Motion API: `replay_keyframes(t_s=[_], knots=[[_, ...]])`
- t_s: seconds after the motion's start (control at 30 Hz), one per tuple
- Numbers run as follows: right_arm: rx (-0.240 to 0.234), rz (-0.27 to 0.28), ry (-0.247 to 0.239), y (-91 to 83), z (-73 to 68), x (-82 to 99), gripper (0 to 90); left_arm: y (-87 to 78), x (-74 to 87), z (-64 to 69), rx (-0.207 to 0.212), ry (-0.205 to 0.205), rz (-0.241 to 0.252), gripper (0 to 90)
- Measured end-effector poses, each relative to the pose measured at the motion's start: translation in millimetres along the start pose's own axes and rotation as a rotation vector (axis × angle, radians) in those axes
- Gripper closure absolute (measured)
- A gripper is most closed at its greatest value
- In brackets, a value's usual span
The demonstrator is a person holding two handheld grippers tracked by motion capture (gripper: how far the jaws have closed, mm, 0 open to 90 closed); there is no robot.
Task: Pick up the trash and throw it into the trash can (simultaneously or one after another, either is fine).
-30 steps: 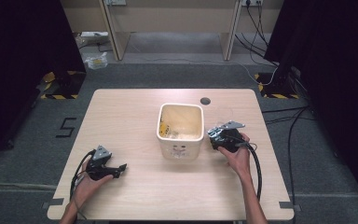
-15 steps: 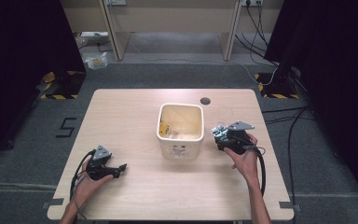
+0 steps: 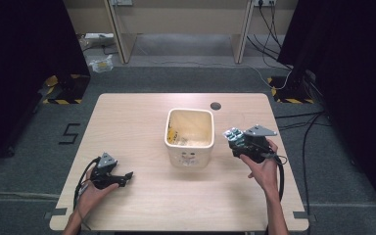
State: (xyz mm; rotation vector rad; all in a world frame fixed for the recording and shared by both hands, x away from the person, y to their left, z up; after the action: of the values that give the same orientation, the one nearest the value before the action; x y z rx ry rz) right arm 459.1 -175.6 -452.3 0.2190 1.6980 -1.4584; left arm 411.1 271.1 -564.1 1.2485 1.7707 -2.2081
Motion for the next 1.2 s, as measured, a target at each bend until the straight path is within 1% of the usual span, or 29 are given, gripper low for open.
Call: replay_keyframes(t_s=[0.13,0.27,0.47,0.53,0.57,0.6,0.63,0.67,0.7,0.73,0.77,0.83,0.87,0.9,0.97,1.0,1.03,1.07,1.1,1.2], knots=[[0.000,0.026,-0.007,-12.6,-3.3,-7.0,34.7,0.0,0.0,0.0,0.000,0.000,0.000,14.6],[-0.003,0.040,-0.014,-22.6,-5.6,-13.5,34.8,0.0,0.0,0.0,0.000,0.000,0.000,14.6],[-0.004,0.041,-0.025,-30.1,-6.3,-19.8,34.8,0.0,0.0,0.0,0.000,0.000,0.000,14.6],[-0.008,0.045,-0.031,-34.4,-6.7,-25.6,34.7,0.0,0.0,0.0,0.000,0.000,0.000,14.7],[-0.008,0.045,-0.031,-34.4,-6.7,-25.6,34.7,0.0,0.0,0.0,0.000,0.000,0.000,14.7],[-0.007,0.047,-0.037,-36.6,-7.6,-30.1,34.7,0.0,0.0,0.0,0.000,0.000,0.000,14.7],[-0.007,0.047,-0.037,-36.6,-7.6,-30.1,34.7,0.0,0.0,0.0,0.000,0.000,0.000,14.7],[-0.008,0.050,-0.051,-38.9,-9.1,-35.3,34.8,0.0,0.0,0.0,0.000,0.000,0.000,14.6],[-0.008,0.050,-0.051,-38.9,-9.1,-35.3,34.8,0.0,0.0,0.0,0.000,0.000,0.000,14.6],[-0.013,0.057,-0.059,-41.0,-12.2,-41.5,34.8,0.0,0.0,0.0,0.000,-0.001,0.000,14.6],[-0.013,0.057,-0.059,-41.0,-12.2,-41.5,34.8,0.0,0.0,0.0,0.000,-0.001,0.000,14.6],[-0.016,0.060,-0.073,-42.7,-16.3,-47.8,34.8,0.0,0.0,0.1,0.000,-0.001,0.000,14.7],[-0.021,0.065,-0.091,-43.2,-21.1,-54.2,34.7,-0.1,0.1,-0.2,-0.001,0.003,-0.002,14.7],[-0.021,0.065,-0.091,-43.2,-21.1,-54.2,34.7,-0.1,0.1,-0.2,-0.001,0.003,-0.002,14.6],[-0.025,0.062,-0.105,-42.8,-27.1,-60.0,34.8,0.0,0.0,0.0,0.000,0.000,0.000,14.7],[-0.036,0.062,-0.120,-41.5,-33.0,-65.8,34.7,0.0,0.0,0.0,0.000,0.000,0.000,14.7],[-0.036,0.062,-0.120,-41.5,-33.0,-65.8,34.7,0.0,0.0,0.0,0.000,0.000,0.000,14.7],[-0.044,0.062,-0.134,-39.0,-39.0,-71.7,34.7,0.0,0.0,0.0,0.000,0.000,0.000,14.7],[-0.044,0.062,-0.134,-39.0,-39.0,-71.7,34.7,0.0,0.0,0.0,0.000,0.000,0.000,14.7],[-0.059,0.057,-0.154,-34.4,-48.5,-79.9,34.8,0.0,0.0,0.0,0.000,0.000,0.000,14.7]])
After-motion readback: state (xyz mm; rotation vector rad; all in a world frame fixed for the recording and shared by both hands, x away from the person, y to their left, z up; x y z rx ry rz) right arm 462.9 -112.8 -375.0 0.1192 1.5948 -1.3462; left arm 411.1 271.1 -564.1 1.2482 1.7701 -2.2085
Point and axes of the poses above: each handheld gripper's, and its own axes: y roughly forward along the jaws, x roughly out of its underside, z roughly to its right, the point moved 6 cm from there along y, roughly forward along the jaws, and after that the axes turned 11 degrees about -z, right-handed, at the moved point
